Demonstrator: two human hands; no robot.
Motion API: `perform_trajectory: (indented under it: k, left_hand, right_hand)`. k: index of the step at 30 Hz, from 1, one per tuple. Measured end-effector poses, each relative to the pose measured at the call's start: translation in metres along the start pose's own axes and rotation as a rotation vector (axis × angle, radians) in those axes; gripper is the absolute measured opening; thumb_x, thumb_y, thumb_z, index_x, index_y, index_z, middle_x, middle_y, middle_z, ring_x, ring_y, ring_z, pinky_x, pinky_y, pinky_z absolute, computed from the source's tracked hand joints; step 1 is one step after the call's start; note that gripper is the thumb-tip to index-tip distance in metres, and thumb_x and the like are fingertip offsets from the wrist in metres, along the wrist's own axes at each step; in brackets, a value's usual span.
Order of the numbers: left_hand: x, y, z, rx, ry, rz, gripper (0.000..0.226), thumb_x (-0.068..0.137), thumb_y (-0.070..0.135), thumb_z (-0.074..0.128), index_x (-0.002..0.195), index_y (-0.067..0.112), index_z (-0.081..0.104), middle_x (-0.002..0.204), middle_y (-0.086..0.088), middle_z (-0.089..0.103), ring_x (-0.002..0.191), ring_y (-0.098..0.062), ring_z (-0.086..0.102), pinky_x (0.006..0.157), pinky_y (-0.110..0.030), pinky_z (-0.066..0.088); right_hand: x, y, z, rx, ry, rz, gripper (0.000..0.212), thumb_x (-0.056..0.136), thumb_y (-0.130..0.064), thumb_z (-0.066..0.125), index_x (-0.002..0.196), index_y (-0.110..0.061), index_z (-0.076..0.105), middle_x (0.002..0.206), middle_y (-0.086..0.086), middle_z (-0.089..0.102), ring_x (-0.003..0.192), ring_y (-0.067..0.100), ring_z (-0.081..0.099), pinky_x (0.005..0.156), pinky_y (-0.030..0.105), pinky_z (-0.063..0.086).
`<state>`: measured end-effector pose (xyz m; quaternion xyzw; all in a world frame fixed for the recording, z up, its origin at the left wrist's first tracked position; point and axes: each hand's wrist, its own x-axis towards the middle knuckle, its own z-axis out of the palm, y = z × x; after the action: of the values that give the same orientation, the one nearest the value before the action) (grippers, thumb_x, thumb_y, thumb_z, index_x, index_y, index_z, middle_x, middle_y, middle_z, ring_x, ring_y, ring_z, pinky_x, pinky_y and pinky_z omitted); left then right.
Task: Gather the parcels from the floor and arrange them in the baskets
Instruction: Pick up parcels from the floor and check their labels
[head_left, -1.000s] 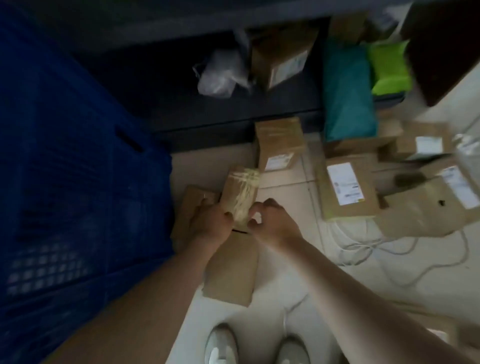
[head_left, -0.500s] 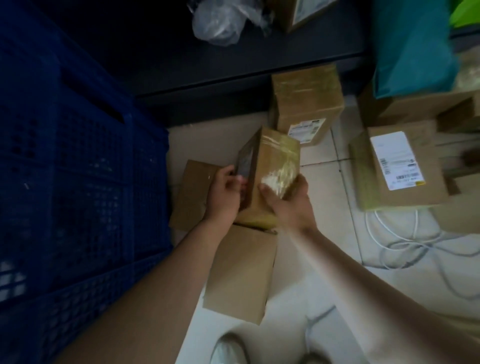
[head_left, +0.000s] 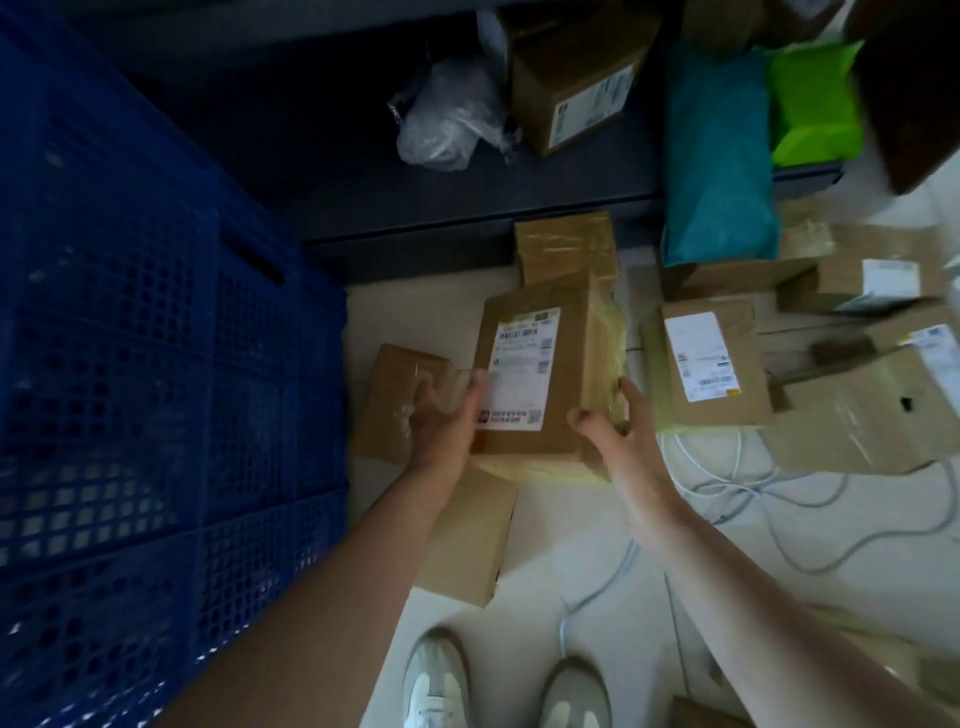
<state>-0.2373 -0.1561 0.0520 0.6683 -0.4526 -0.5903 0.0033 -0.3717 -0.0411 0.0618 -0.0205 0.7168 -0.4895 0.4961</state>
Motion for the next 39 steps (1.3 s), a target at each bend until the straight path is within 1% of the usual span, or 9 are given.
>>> perform_trajectory:
  k: [4,7,13,22,26,29,32,36,39]
  left_hand:
    - [-0.017,0.006,-0.017,-0.447,-0.153,-0.153,0.057,0.099,0.061,0.03,0.12,0.022,0.065,0.111,-0.009,0.073,0.107,-0.029,0.067,0.099,-0.048,0.05]
    - [-0.023,-0.001,-0.023,-0.464,-0.24,-0.088,0.038,0.103,0.04,0.037,0.116,0.018,0.065,0.095,-0.007,0.076,0.092,-0.024,0.071,0.084,-0.039,0.056]
    - [-0.026,-0.018,-0.035,-0.494,-0.256,-0.015,0.029,0.101,0.028,0.04,0.079,0.016,0.055,0.051,0.007,0.057,0.043,-0.005,0.054,0.04,-0.017,0.042]
    - [-0.022,-0.035,-0.048,-0.455,-0.069,-0.021,0.013,0.097,0.02,0.047,0.091,0.017,0.058,0.074,0.0,0.066,0.067,-0.013,0.061,0.059,-0.025,0.045]
    - [-0.022,-0.027,-0.043,-0.515,0.138,-0.017,0.017,0.095,0.0,0.043,0.091,0.012,0.054,0.087,-0.009,0.059,0.076,-0.02,0.057,0.07,-0.031,0.047]
    - [-0.018,-0.023,-0.036,-0.319,0.156,0.044,0.016,0.101,0.017,0.049,0.117,0.02,0.051,0.105,-0.003,0.058,0.088,-0.017,0.056,0.08,-0.034,0.049]
    - [-0.011,-0.035,-0.035,-0.138,0.058,0.133,0.049,0.095,0.043,0.055,0.139,0.026,0.042,0.127,0.002,0.052,0.109,-0.018,0.054,0.092,-0.035,0.047]
    - [-0.005,-0.051,-0.038,-0.259,-0.246,-0.198,0.116,0.053,0.095,0.055,0.151,0.04,0.026,0.148,0.001,0.047,0.127,-0.026,0.054,0.106,-0.049,0.044]
    - [-0.008,-0.053,-0.036,-0.335,-0.279,-0.222,0.122,0.046,0.094,0.062,0.151,0.045,0.023,0.144,0.002,0.052,0.121,-0.023,0.058,0.101,-0.046,0.048]
  right_hand:
    - [-0.015,-0.012,-0.006,0.108,-0.205,0.038,0.08,0.058,-0.044,0.068,0.135,-0.033,0.051,0.105,-0.002,0.07,0.091,0.014,0.066,0.077,0.028,0.045]
    - [-0.02,-0.009,-0.004,0.1,-0.254,-0.005,0.047,0.071,-0.035,0.05,0.116,-0.034,0.061,0.095,-0.009,0.073,0.087,0.007,0.067,0.069,0.02,0.048]
    - [-0.027,0.013,0.008,0.059,-0.179,-0.036,0.044,0.076,-0.009,0.05,0.119,-0.014,0.06,0.099,-0.001,0.071,0.081,0.004,0.069,0.057,0.012,0.05]
    - [-0.038,0.035,0.023,0.001,-0.084,-0.095,0.053,0.089,0.015,0.045,0.126,-0.021,0.057,0.114,0.004,0.068,0.098,0.012,0.067,0.061,0.013,0.052]
    - [-0.045,0.025,0.042,-0.159,0.038,-0.303,0.068,0.084,0.021,0.035,0.119,-0.035,0.051,0.118,-0.006,0.053,0.116,-0.003,0.053,0.092,0.019,0.05]
    - [-0.04,0.023,0.056,0.027,0.009,-0.19,0.034,0.102,-0.006,0.039,0.117,-0.03,0.058,0.117,-0.004,0.061,0.111,0.018,0.061,0.089,0.033,0.054]
    - [-0.036,0.016,0.048,0.134,-0.021,-0.092,0.031,0.094,-0.04,0.055,0.117,-0.019,0.059,0.109,0.001,0.066,0.098,0.017,0.067,0.079,0.031,0.057]
    - [-0.034,0.026,0.044,0.296,-0.059,-0.021,0.022,0.095,-0.008,0.058,0.117,-0.015,0.06,0.1,0.007,0.071,0.074,0.012,0.071,0.057,0.022,0.053]
    - [-0.029,0.03,0.045,0.414,-0.013,0.036,0.03,0.095,-0.001,0.051,0.117,-0.019,0.061,0.096,0.01,0.07,0.077,0.021,0.068,0.062,0.03,0.055]
